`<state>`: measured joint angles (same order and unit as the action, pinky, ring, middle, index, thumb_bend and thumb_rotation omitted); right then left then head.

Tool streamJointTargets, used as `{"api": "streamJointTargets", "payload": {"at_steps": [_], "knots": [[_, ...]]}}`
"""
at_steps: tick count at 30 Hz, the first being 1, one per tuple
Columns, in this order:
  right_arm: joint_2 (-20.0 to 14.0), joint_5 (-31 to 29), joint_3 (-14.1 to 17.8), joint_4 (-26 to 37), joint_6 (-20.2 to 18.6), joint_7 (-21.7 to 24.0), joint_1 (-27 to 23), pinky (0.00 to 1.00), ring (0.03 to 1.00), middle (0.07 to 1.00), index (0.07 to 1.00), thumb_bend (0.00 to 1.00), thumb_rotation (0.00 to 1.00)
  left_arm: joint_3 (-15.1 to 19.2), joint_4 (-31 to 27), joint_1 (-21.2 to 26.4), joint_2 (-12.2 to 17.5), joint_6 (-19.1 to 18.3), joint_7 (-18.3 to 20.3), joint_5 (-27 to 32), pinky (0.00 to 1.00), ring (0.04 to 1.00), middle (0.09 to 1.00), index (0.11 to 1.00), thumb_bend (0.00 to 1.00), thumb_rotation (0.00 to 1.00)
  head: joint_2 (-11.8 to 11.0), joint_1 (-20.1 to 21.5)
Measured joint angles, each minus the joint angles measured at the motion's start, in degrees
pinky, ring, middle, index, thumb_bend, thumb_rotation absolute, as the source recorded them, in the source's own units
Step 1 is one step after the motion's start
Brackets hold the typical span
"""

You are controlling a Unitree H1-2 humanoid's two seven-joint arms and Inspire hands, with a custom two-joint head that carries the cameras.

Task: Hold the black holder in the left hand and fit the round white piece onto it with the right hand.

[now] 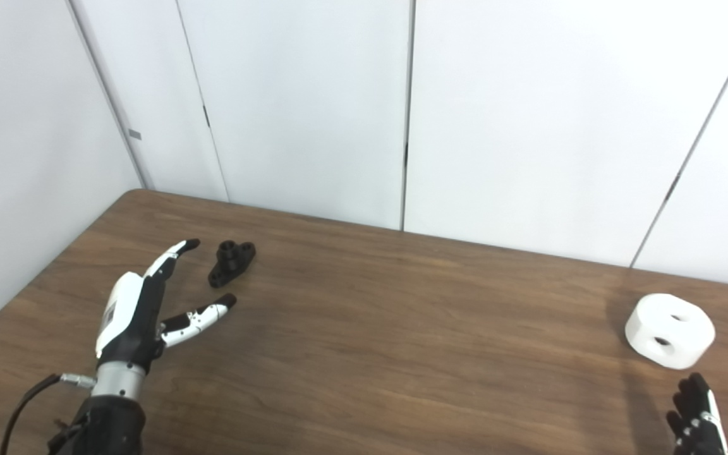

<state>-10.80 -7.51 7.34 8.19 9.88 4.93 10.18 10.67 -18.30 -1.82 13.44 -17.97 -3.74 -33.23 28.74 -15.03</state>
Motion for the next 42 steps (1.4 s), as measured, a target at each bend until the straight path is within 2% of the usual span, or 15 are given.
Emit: {"api": "streamJointTargets", "payload": {"at_steps": [3, 9, 17, 20, 25, 34, 42], "knots": [[-0.1, 0.0, 0.0, 0.0, 0.2, 0.1, 0.1, 1.0, 1.0, 1.0, 1.0, 0.6, 1.0, -0.2, 2.1, 0.9, 0.4, -1.7, 0.0, -0.6, 0.86, 0.934, 0.921, 0.88, 0.79, 0.4, 0.1, 0.0], [0.0, -0.1, 0.0, 0.2, 0.4, 0.3, 0.2, 1.0, 1.0, 1.0, 1.0, 0.58, 1.0, -0.6, 8.6, 5.3, 2.3, -1.9, -1.0, -1.0, 0.87, 0.94, 0.923, 0.87, 0.81, 0.44, 0.3, -0.2], [0.0, -0.6, 0.1, 1.0, -0.1, 0.5, 1.2, 1.0, 1.0, 1.0, 1.0, 0.58, 1.0, -1.0, 18.1, 9.8, 4.5, -1.7, -5.2, -1.4, 0.9, 0.944, 0.918, 0.851, 0.83, 0.43, 0.5, -0.2], [-0.1, -0.6, 0.1, 1.0, -0.3, 0.6, 1.2, 1.0, 1.0, 1.0, 1.0, 0.58, 1.0, -2.1, 21.6, 11.6, 5.4, -1.7, -5.7, -1.6, 0.91, 0.933, 0.904, 0.833, 0.84, 0.39, 0.6, -0.1], [0.0, -0.5, 0.1, 1.1, -0.2, 0.6, 1.3, 1.0, 1.0, 1.0, 1.0, 0.57, 1.0, -4.8, 28.5, 15.2, 6.1, -2.4, -7.6, -3.6, 0.93, 0.926, 0.894, 0.817, 0.86, 0.41, 0.7, 0.3], [0.1, -0.3, 0.1, 1.4, -0.2, 0.5, 1.6, 1.0, 1.0, 0.998, 1.0, 0.55, 1.0, -7.4, 33.6, 17.2, 6.9, -3.4, -9.8, -4.7, 0.95, 0.937, 0.896, 0.803, 0.89, 0.41, 1.0, 0.5], [0.2, -0.3, 0.2, 1.7, -0.4, 0.5, 1.9, 1.0, 1.0, 0.997, 1.0, 0.55, 1.0, -10.7, 34.9, 19.3, 8.2, -4.6, -9.3, -5.2, 0.94, 0.934, 0.895, 0.784, 0.89, 0.46, 1.1, 0.8]]}}
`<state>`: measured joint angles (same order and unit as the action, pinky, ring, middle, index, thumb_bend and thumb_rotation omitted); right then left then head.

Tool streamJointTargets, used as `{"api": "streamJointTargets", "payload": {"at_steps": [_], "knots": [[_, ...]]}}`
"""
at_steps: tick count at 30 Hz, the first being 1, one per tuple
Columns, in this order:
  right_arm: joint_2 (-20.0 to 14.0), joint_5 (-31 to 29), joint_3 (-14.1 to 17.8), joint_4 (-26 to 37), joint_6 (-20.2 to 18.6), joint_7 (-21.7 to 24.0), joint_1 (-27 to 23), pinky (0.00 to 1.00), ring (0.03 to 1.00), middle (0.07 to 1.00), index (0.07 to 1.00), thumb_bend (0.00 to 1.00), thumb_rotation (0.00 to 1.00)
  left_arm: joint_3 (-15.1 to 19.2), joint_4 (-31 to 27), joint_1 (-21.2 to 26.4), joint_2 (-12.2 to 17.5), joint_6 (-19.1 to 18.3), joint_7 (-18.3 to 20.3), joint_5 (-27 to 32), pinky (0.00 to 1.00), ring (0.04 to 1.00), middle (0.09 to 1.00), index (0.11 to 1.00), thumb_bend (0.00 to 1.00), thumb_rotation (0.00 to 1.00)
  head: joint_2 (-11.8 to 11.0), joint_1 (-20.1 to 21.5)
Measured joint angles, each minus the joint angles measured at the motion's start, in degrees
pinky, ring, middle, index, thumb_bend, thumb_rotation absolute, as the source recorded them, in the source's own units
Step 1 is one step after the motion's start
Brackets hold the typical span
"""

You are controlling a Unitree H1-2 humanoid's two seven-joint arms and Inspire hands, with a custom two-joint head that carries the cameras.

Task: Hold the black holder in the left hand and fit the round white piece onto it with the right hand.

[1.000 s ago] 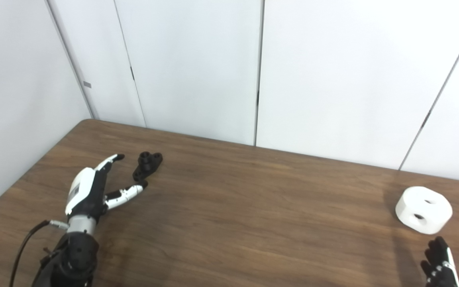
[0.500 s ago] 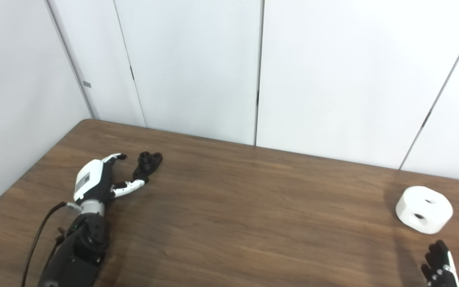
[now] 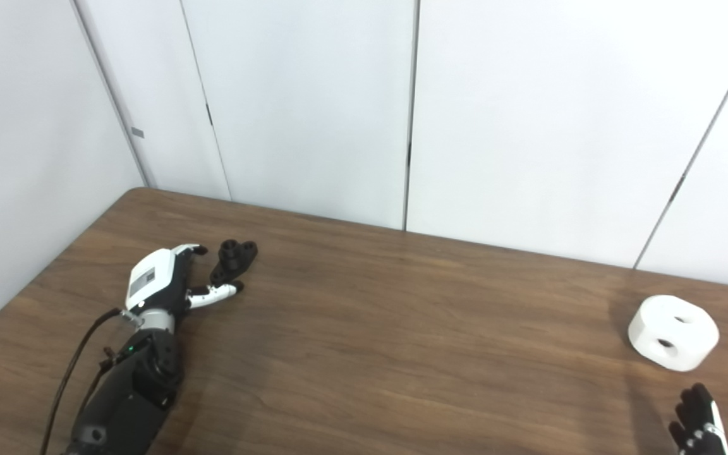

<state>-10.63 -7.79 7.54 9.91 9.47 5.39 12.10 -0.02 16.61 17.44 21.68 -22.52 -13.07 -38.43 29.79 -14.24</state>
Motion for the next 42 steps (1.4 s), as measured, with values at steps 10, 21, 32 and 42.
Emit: {"api": "streamJointTargets", "payload": {"at_steps": [10, 21, 32, 42], "knots": [[0.0, 0.2, 0.0, 0.1, 0.0, 0.0, 0.1, 1.0, 1.0, 1.0, 1.0, 0.54, 1.0, -0.5, 2.1, 1.0, 0.0, 0.2, -0.6, 0.3, 0.93, 0.931, 0.88, 0.737, 0.87, 0.41, 0.2, 0.2], [0.0, 0.2, 0.0, 0.1, 0.1, 0.0, 0.2, 1.0, 1.0, 0.998, 1.0, 0.56, 1.0, -0.9, 3.1, 1.5, 0.6, 0.9, -1.3, 0.7, 0.93, 0.926, 0.866, 0.66, 0.86, 0.4, 0.7, 0.3], [0.0, 0.2, 0.0, 0.4, 0.0, 0.1, 0.4, 1.0, 1.0, 0.993, 1.0, 0.55, 1.0, -0.9, 3.1, 1.6, 0.7, 1.0, -2.8, 1.7, 0.9, 0.928, 0.851, 0.553, 0.82, 0.26, 0.9, 0.4], [0.1, 0.2, 0.0, 0.5, -0.1, 0.0, 0.7, 1.0, 1.0, 0.992, 1.0, 0.56, 1.0, -0.4, 4.9, 1.6, -0.1, 5.6, -8.7, 3.1, 0.95, 0.901, 0.804, 0.483, 0.51, 0.04, 0.9, 0.8]]}}
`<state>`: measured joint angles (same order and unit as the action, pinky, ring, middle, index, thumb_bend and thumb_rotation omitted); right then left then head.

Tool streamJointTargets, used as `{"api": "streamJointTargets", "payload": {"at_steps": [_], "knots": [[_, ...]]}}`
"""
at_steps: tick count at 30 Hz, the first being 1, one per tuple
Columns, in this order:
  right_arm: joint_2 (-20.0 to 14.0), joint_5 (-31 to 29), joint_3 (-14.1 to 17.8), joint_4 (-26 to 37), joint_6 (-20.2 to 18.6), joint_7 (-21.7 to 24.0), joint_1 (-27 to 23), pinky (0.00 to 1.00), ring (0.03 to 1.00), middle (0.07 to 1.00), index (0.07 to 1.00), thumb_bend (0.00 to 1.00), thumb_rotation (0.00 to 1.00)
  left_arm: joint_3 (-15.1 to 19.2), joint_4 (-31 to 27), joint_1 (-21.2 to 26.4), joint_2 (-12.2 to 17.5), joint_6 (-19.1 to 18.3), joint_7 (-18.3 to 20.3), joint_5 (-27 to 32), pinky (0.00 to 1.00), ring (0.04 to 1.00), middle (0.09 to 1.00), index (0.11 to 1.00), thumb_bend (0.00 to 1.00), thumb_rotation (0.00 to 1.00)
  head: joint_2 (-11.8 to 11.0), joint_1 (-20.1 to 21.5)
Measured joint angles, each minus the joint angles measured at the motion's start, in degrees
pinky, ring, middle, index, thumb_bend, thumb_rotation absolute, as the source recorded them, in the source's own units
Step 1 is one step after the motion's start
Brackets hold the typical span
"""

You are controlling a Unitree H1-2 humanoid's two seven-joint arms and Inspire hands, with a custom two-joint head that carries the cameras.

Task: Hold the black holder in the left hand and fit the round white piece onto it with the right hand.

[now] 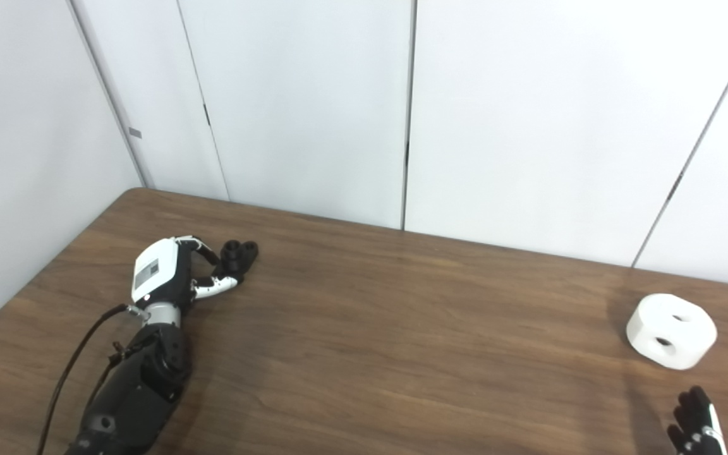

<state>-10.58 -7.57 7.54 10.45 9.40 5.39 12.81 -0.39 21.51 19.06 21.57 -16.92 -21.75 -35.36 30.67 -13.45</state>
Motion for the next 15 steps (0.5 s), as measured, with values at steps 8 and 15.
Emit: {"api": "streamJointTargets", "payload": {"at_steps": [8, 15], "knots": [[0.0, 0.0, 0.0, 0.1, -0.1, 0.0, 0.0, 1.0, 1.0, 0.987, 1.0, 0.58, 1.0, -1.2, 0.4, -0.1, 1.0, 1.5, -0.2, 0.0, 0.94, 0.887, 0.791, 0.484, 0.51, 0.04, 0.1, -0.1], [0.1, 0.0, 0.0, 0.0, -0.1, 0.0, 0.0, 1.0, 1.0, 0.977, 1.0, 0.59, 1.0, -1.5, 0.4, -0.1, 1.2, 1.7, 0.9, 0.7, 0.91, 0.886, 0.795, 0.485, 0.51, 0.04, 0.4, 0.8]]}}
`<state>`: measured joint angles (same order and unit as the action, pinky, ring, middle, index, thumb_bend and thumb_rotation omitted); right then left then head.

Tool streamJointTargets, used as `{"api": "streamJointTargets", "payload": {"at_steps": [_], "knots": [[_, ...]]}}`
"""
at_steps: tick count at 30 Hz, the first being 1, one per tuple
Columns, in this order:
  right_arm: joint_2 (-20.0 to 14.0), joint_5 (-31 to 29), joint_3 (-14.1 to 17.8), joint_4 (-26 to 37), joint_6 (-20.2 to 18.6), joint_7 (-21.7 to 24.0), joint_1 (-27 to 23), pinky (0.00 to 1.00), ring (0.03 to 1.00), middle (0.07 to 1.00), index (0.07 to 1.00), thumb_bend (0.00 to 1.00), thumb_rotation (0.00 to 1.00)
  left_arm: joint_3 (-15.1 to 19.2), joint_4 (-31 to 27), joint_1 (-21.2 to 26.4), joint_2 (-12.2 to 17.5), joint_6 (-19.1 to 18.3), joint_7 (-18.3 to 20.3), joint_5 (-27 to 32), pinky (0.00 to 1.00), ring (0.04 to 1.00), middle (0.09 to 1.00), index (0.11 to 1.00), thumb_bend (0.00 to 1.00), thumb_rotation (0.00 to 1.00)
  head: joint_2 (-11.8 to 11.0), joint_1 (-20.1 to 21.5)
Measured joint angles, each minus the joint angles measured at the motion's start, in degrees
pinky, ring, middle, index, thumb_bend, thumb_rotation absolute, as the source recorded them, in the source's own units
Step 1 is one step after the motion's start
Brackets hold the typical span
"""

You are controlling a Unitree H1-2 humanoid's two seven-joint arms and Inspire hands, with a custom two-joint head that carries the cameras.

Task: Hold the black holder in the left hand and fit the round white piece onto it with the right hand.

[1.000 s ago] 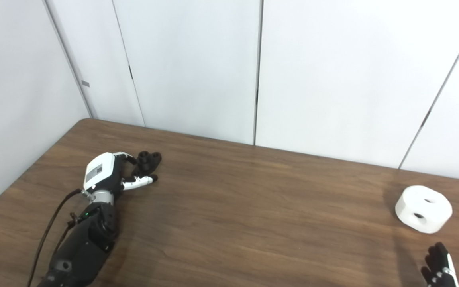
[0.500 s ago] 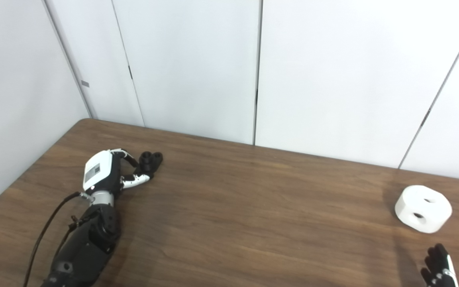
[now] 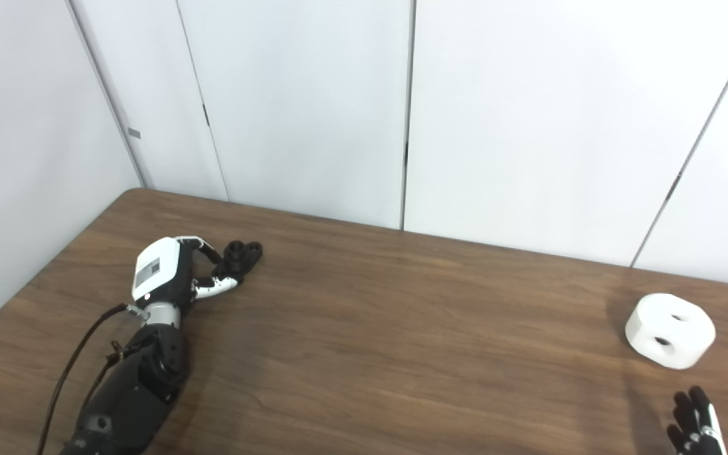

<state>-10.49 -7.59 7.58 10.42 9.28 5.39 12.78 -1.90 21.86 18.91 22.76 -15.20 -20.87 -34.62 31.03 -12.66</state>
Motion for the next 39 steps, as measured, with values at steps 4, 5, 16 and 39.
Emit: {"api": "streamJointTargets", "payload": {"at_steps": [4, 5, 16, 39], "knots": [[0.2, 0.7, 0.0, -0.1, 0.0, -0.1, -0.1, 1.0, 1.0, 0.969, 1.0, 0.58, 1.0, -0.2, -0.3, -0.2, 0.3, 0.2, 1.1, 0.6, 0.9, 0.893, 0.801, 0.486, 0.51, 0.04, 0.3, 0.7], [0.3, 0.9, 0.0, -0.1, 0.0, -0.1, -0.1, 1.0, 1.0, 0.969, 1.0, 0.59, 1.0, -0.1, -0.8, -0.5, 0.3, 0.2, 1.6, 0.9, 0.91, 0.908, 0.814, 0.487, 0.51, 0.04, 0.4, 0.9], [0.4, 1.8, -0.1, -0.1, 0.0, -0.2, -0.3, 1.0, 1.0, 0.968, 1.0, 0.59, 1.0, -2.9, -10.9, -5.3, 0.4, -2.2, 9.5, 1.1, 0.91, 0.896, 0.816, 0.488, 0.51, 0.05, 1.1, 2.7], [2.3, 7.1, -1.9, 0.5, -5.4, -2.2, -2.1, 1.0, 1.0, 0.951, 1.0, 0.6, 0.99, -16.5, -36.8, -19.6, -1.2, 0.3, 24.0, -2.6, 0.99, 0.939, 0.849, 0.491, 0.5, 0.06, 6.0, 12.6]]}}
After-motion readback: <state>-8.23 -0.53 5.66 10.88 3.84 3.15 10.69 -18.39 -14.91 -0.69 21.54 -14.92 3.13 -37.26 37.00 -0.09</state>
